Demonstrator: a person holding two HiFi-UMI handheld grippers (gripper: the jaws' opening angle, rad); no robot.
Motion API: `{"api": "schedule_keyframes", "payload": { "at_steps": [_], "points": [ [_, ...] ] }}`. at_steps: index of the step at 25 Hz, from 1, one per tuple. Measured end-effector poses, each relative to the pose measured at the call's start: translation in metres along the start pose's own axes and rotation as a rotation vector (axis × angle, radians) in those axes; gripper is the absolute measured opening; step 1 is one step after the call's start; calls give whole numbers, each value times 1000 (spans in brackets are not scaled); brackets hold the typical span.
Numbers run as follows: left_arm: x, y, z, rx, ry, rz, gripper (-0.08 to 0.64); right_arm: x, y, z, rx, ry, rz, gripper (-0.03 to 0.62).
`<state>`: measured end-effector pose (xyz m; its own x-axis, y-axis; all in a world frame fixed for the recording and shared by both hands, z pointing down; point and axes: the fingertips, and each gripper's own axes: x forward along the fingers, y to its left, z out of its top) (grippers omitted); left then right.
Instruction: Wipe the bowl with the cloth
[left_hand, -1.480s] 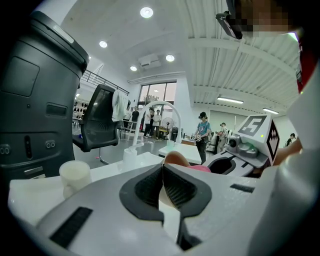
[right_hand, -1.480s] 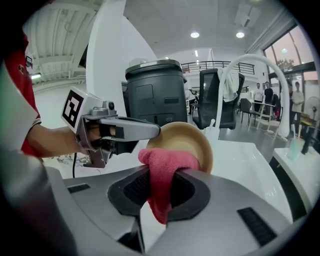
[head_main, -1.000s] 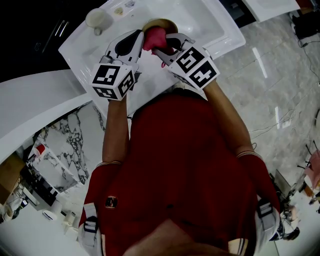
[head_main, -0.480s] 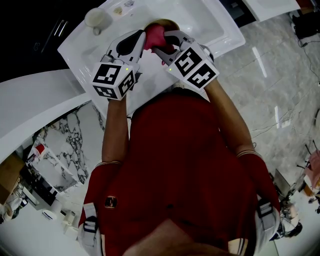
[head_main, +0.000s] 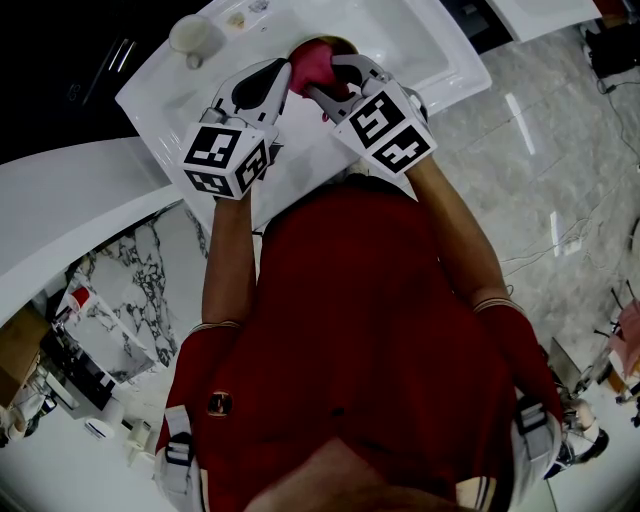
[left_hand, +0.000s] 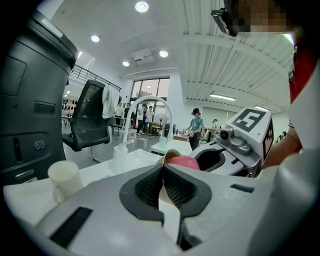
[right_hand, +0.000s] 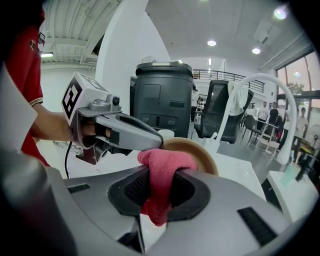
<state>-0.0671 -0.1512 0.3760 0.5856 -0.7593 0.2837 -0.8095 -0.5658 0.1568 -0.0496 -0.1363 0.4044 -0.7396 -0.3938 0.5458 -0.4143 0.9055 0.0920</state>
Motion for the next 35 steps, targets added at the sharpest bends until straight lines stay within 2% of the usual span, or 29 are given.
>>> {"api": "schedule_keyframes", "payload": {
  "at_steps": [7, 12, 24, 35],
  "points": [
    [-1, 2, 0, 8, 3, 12, 12, -3, -14, -3, 75, -4, -57, 71],
    [-2, 4, 0, 13, 1, 27, 12, -5, -16, -7, 122, 2, -64, 71],
    [-5, 8, 0, 5, -11, 48, 12, -2, -4, -17, 164, 28, -28, 71],
    [-6, 7, -2, -4, -14, 48, 12, 3, 15, -13, 146, 18, 26, 71]
  ]
}}
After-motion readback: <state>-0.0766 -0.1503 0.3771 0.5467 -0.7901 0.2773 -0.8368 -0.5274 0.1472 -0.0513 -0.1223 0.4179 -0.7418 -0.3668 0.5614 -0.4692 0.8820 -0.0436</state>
